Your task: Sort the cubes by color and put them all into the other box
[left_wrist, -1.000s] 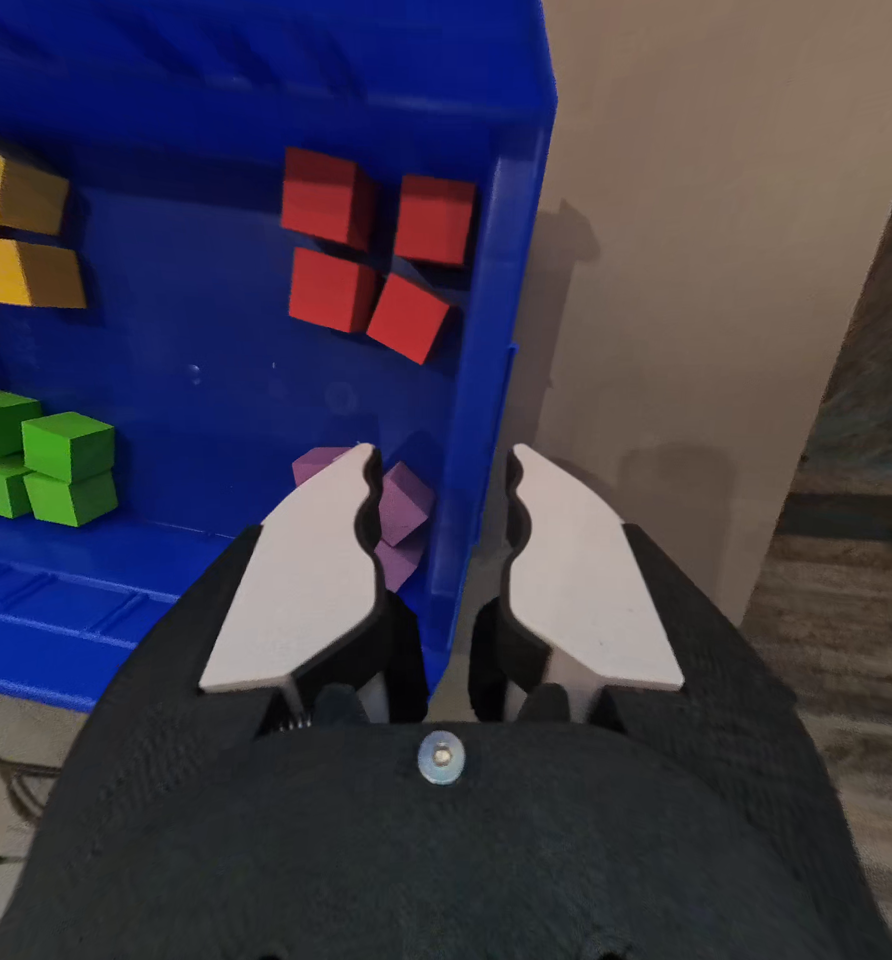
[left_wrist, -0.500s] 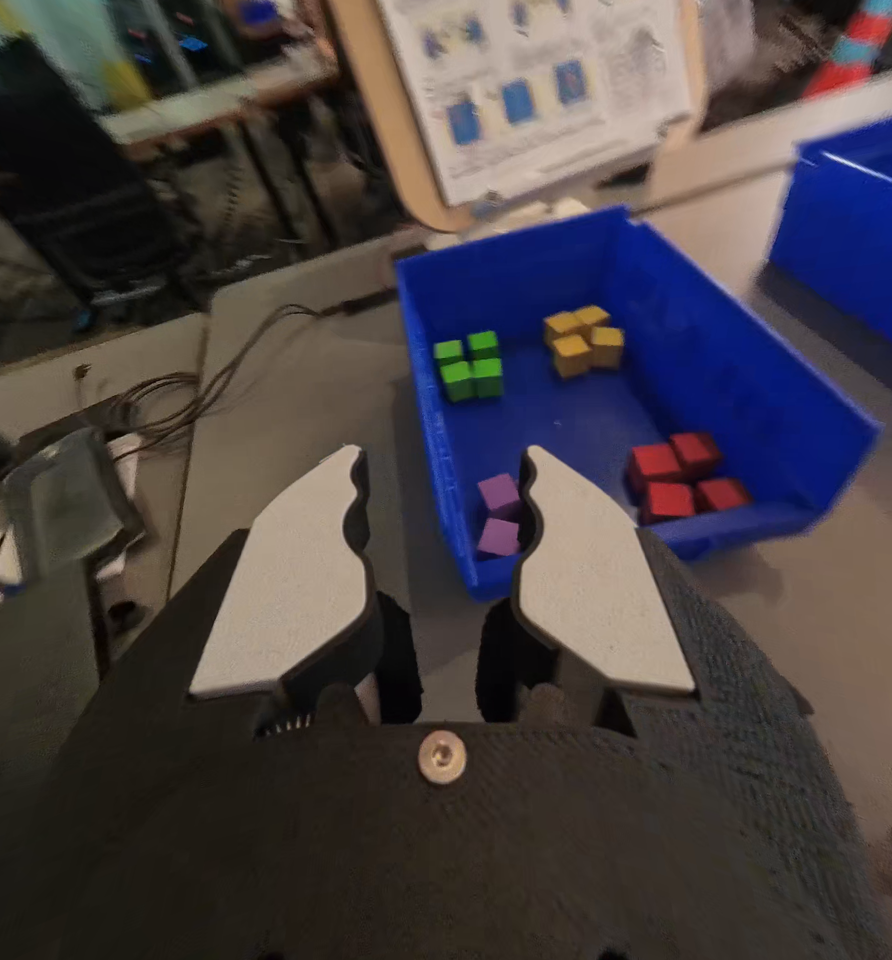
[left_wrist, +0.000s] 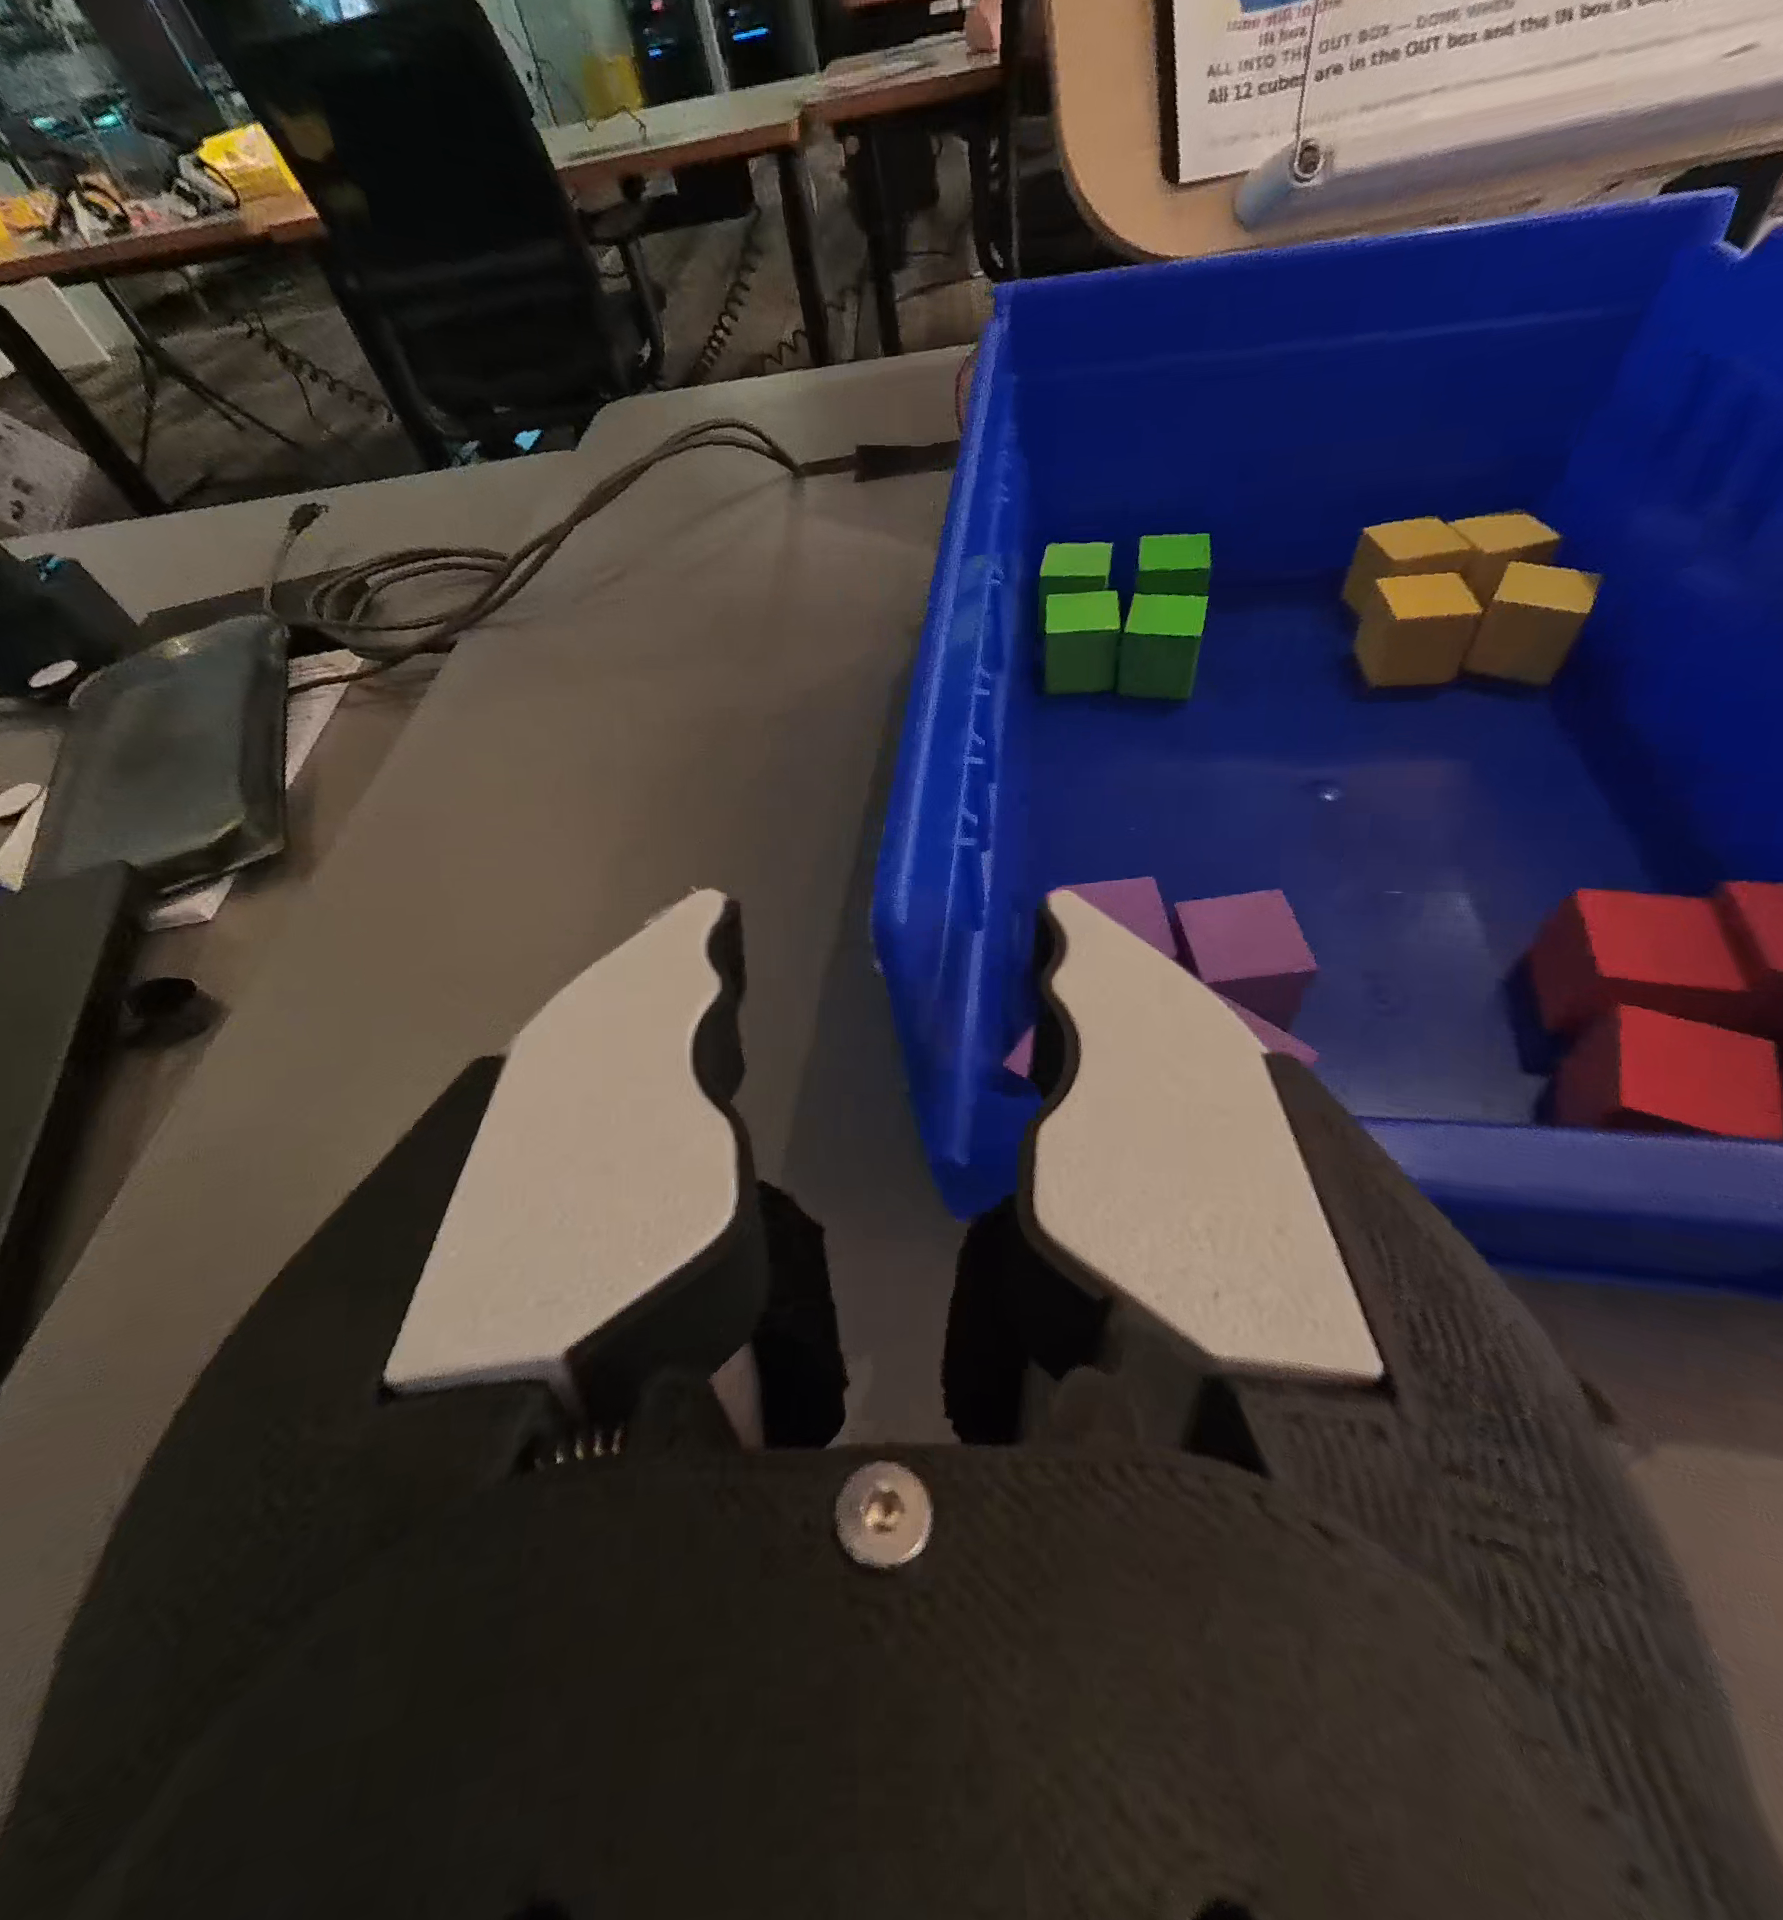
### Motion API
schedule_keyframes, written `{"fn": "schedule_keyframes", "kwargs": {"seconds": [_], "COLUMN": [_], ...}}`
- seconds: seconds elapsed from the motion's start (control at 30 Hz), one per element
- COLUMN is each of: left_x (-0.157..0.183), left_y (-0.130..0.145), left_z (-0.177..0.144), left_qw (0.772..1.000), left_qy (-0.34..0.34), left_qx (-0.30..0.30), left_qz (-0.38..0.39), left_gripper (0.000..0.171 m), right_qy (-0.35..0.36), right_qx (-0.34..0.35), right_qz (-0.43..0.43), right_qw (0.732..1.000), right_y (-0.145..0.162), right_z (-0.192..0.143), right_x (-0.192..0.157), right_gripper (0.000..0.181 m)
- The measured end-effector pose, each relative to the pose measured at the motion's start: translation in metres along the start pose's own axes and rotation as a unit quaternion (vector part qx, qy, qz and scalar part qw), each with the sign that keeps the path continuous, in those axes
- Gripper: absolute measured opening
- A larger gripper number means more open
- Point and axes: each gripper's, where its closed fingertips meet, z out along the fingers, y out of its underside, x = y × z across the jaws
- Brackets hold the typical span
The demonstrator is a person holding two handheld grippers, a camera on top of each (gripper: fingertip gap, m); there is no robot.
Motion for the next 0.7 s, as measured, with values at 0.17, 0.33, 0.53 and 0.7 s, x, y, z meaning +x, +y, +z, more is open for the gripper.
{"fn": "schedule_keyframes", "kwargs": {"seconds": [0.17, 0.33, 0.53, 0.7], "left_x": [0.008, 0.012, 0.024, 0.022], "left_y": [0.004, 0.005, 0.007, 0.007], "left_z": [0.011, 0.012, 0.002, 0.001], "left_qw": [0.999, 0.997, 0.997, 0.996], "left_qy": [0.031, 0.058, 0.047, 0.051], "left_qx": [-0.016, -0.027, -0.024, -0.025], "left_qz": [-0.014, -0.048, -0.061, -0.062], "left_gripper": [0.016, 0.009, 0.004, 0.004], "right_qy": [0.000, 0.000, -0.004, -0.018], "right_qx": [-0.002, -0.001, -0.004, -0.007], "right_qz": [-0.006, -0.010, -0.024, -0.026], "right_qw": [1.000, 1.000, 1.000, 0.999], "right_y": [0.003, 0.004, 0.005, 0.008], "right_z": [0.000, -0.003, -0.002, -0.001], "right_x": [0.003, 0.002, -0.008, -0.022], "right_gripper": [0.025, 0.024, 0.023, 0.022]}}
